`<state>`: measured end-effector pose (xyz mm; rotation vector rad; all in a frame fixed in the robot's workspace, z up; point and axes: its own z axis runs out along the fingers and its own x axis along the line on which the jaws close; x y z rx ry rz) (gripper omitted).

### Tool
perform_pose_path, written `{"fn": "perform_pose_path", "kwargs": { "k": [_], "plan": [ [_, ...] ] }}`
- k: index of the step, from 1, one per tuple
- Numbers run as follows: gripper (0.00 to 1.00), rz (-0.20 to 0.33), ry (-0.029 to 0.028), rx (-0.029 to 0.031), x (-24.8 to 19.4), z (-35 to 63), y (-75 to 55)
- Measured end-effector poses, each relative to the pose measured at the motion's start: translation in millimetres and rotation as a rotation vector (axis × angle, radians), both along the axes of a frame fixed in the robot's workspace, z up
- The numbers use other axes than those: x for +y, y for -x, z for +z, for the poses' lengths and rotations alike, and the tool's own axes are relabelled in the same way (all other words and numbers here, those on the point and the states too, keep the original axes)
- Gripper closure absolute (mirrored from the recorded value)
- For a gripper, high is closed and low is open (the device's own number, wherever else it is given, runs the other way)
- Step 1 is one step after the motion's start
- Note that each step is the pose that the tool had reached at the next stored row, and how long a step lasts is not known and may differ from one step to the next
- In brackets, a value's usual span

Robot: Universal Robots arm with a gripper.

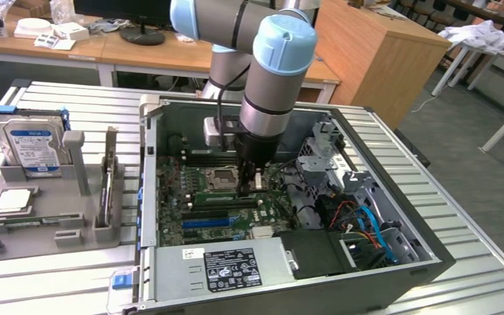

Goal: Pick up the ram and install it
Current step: 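Insert the ram into the slot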

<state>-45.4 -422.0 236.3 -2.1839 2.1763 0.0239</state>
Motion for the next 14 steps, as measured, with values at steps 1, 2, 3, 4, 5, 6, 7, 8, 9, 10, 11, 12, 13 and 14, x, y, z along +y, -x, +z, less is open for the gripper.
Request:
{"fn": "perform_pose_path", "kwargs": {
  "k": [1,2,3,4,5,6,7,8,9,10,11,12,13,14],
  "plan": [
    [0.87,0.0,0.0,-0.0002,0.0,0.0,0.1],
    [0.87,0.0,0.0,-0.0008,0.0,0.0,0.6],
    [0.87,0.0,0.0,-0.0016,0.0,0.0,1.1],
    [0.87,0.0,0.0,-0.0019,0.0,0.0,1.3],
    [0.87,0.0,-0.0001,-0.002,0.0,0.0,1.5],
    [0.87,0.0,0.0,-0.002,0.0,0.0,1.6],
    [0.87,0.0,0.0,-0.002,0.0,0.0,1.7],
    [0.87,-0.001,0.0,-0.002,0.0,0.0,1.9],
    [0.87,-0.005,0.0,-0.002,0.0,0.0,1.9],
    [0.87,-0.009,0.0,-0.002,0.0,0.0,1.9],
    [0.87,-0.01,-0.0001,-0.002,0.0,0.0,1.9],
    [0.87,-0.01,0.0,-0.0019,-0.1,0.0,1.9],
    [0.87,-0.01,0.0,-0.002,0.0,0.0,1.9],
    [0.87,-0.01,0.0,-0.002,0.0,0.0,1.9]
  ]
}}
